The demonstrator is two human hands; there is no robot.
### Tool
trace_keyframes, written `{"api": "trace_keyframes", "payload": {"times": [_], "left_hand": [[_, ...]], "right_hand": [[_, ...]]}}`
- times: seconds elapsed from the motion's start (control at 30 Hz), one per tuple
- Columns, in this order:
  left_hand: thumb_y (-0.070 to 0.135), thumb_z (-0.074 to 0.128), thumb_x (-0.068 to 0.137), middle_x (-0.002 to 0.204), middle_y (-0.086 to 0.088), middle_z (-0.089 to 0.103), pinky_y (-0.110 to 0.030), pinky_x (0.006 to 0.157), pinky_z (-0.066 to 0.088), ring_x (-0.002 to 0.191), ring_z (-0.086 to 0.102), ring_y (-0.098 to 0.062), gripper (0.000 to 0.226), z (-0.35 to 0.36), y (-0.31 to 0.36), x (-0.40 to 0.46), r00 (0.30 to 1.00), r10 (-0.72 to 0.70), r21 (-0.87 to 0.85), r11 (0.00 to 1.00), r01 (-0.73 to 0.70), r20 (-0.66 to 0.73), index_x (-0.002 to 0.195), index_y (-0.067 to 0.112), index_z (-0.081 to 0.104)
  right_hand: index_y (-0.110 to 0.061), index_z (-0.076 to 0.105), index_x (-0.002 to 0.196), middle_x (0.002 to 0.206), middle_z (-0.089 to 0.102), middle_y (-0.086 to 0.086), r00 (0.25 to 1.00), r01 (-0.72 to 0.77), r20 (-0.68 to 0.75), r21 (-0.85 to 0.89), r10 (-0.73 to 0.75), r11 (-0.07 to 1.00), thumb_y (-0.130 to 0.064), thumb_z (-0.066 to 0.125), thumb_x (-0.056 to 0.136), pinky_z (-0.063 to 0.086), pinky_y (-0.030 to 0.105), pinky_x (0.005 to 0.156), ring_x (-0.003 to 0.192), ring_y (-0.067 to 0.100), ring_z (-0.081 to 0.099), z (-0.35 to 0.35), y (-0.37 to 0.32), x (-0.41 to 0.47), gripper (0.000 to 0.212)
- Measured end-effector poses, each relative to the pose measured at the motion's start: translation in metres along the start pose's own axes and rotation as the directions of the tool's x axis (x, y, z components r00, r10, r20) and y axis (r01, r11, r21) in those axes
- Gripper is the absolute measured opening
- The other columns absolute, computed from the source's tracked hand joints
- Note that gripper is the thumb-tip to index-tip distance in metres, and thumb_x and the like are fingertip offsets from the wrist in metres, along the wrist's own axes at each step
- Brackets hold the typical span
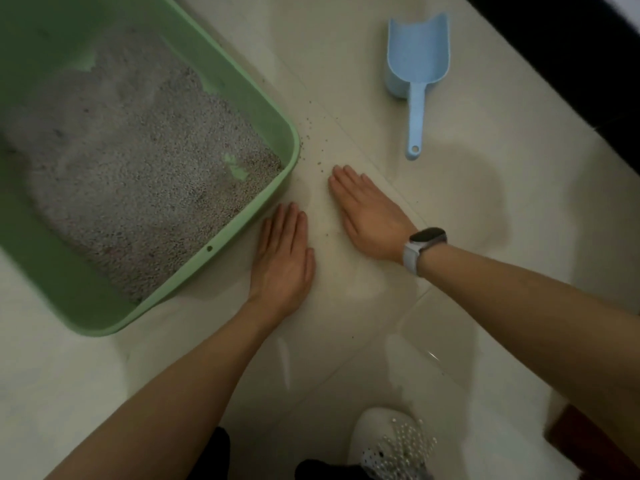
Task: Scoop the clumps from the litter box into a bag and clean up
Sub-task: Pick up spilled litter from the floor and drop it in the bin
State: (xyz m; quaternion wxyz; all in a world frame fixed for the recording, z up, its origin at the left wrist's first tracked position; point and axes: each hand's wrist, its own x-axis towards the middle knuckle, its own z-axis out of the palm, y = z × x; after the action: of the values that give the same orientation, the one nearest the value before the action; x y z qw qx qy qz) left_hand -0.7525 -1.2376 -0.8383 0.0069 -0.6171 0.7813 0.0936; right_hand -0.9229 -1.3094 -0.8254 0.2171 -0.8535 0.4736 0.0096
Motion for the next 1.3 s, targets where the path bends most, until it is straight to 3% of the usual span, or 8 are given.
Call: {"api": "trace_keyframes", "payload": {"times": [0.1, 0.27, 0.4, 0.57, 0.73, 0.97, 1.13, 1.3], "left_hand": [[0.027, 0.031, 0.088, 0.140, -0.025, 0.040, -0.047, 0.111, 0.021, 0.132, 0.037, -0.037, 0.057, 0.003, 0.002, -0.004, 0.998, -0.069, -0.028, 0.997, 0.069, 0.011, 0.133, -0.008, 0.041], [0.026, 0.031, 0.090, 0.141, -0.026, 0.038, -0.040, 0.112, 0.013, 0.134, 0.034, -0.035, 0.056, 0.010, 0.009, -0.021, 1.000, -0.026, -0.089, 0.996, 0.027, 0.006, 0.134, -0.008, 0.039], [0.023, 0.032, 0.089, 0.143, -0.027, 0.035, -0.039, 0.113, 0.011, 0.135, 0.028, -0.034, 0.056, -0.012, 0.013, -0.030, 0.989, -0.141, -0.172, 0.976, 0.132, -0.042, 0.135, -0.009, 0.035], [0.027, 0.032, 0.086, 0.142, -0.029, 0.036, -0.042, 0.113, 0.011, 0.133, 0.032, -0.040, 0.061, -0.018, 0.013, -0.025, 0.983, -0.182, -0.114, 0.977, 0.178, -0.020, 0.134, -0.010, 0.036], [0.032, 0.031, 0.089, 0.143, -0.027, 0.034, -0.044, 0.114, 0.012, 0.135, 0.030, -0.038, 0.062, -0.014, 0.026, -0.008, 1.000, 0.002, -0.069, 0.998, 0.000, 0.023, 0.135, -0.008, 0.036], [0.023, 0.030, 0.093, 0.143, -0.022, 0.038, -0.035, 0.114, 0.011, 0.134, 0.035, -0.034, 0.053, -0.015, 0.037, -0.023, 0.977, 0.211, -0.155, 0.965, -0.209, -0.003, 0.136, -0.006, 0.037], [0.022, 0.030, 0.090, 0.142, -0.024, 0.038, -0.037, 0.113, 0.009, 0.133, 0.034, -0.035, 0.054, -0.019, 0.019, -0.041, 0.999, -0.037, -0.170, 0.985, 0.036, -0.002, 0.135, -0.007, 0.037], [0.028, 0.033, 0.089, 0.141, -0.024, 0.041, -0.045, 0.111, 0.010, 0.134, 0.032, -0.033, 0.055, -0.017, 0.008, -0.054, 0.999, -0.031, -0.073, 0.997, 0.030, -0.012, 0.133, -0.004, 0.042]], "right_hand": [[-0.004, 0.006, 0.146, 0.155, 0.001, 0.014, 1.000, -0.015, 0.014, -0.027, 0.016, 1.000, -0.020, 0.026, 0.098, -0.011, 0.028, 0.112, 0.144, 0.024, -0.002, 0.004, -0.005, 0.017, 0.054], [0.006, 0.034, 0.137, 0.144, 0.033, 0.025, 0.976, 0.217, 0.038, -0.091, -0.214, 0.972, -0.021, 0.028, 0.092, 0.011, 0.040, 0.116, 0.135, 0.037, 0.030, 0.022, -0.008, -0.022, 0.053], [0.006, 0.036, 0.135, 0.142, 0.037, 0.023, 0.955, 0.291, 0.058, -0.005, -0.290, 0.957, -0.013, 0.032, 0.087, 0.010, 0.036, 0.114, 0.133, 0.035, 0.034, 0.007, -0.013, -0.056, 0.051], [0.005, 0.036, 0.135, 0.143, 0.037, 0.022, 0.999, 0.013, -0.051, 0.019, -0.012, 1.000, -0.011, 0.028, 0.083, 0.018, 0.039, 0.114, 0.134, 0.034, 0.033, 0.004, -0.017, -0.059, 0.055], [0.003, 0.037, 0.136, 0.144, 0.036, 0.019, 0.998, 0.042, -0.048, -0.021, -0.043, 0.999, -0.011, 0.030, 0.083, 0.013, 0.036, 0.114, 0.135, 0.029, 0.031, 0.015, -0.018, -0.087, 0.056], [0.009, 0.038, 0.133, 0.140, 0.037, 0.027, 0.953, -0.236, -0.178, 0.065, 0.244, 0.969, -0.012, 0.027, 0.084, 0.007, 0.036, 0.113, 0.134, 0.035, 0.030, 0.016, -0.019, -0.100, 0.054], [0.004, 0.036, 0.136, 0.143, 0.037, 0.021, 0.959, -0.255, -0.149, -0.075, 0.242, 0.964, -0.025, 0.028, 0.089, 0.012, 0.044, 0.109, 0.133, 0.032, 0.035, 0.030, -0.050, -0.084, 0.056], [0.005, 0.037, 0.135, 0.143, 0.037, 0.021, 0.955, -0.243, -0.166, 0.035, 0.245, 0.970, -0.023, 0.028, 0.088, 0.011, 0.039, 0.111, 0.133, 0.033, 0.035, 0.027, -0.054, -0.082, 0.055]]}}
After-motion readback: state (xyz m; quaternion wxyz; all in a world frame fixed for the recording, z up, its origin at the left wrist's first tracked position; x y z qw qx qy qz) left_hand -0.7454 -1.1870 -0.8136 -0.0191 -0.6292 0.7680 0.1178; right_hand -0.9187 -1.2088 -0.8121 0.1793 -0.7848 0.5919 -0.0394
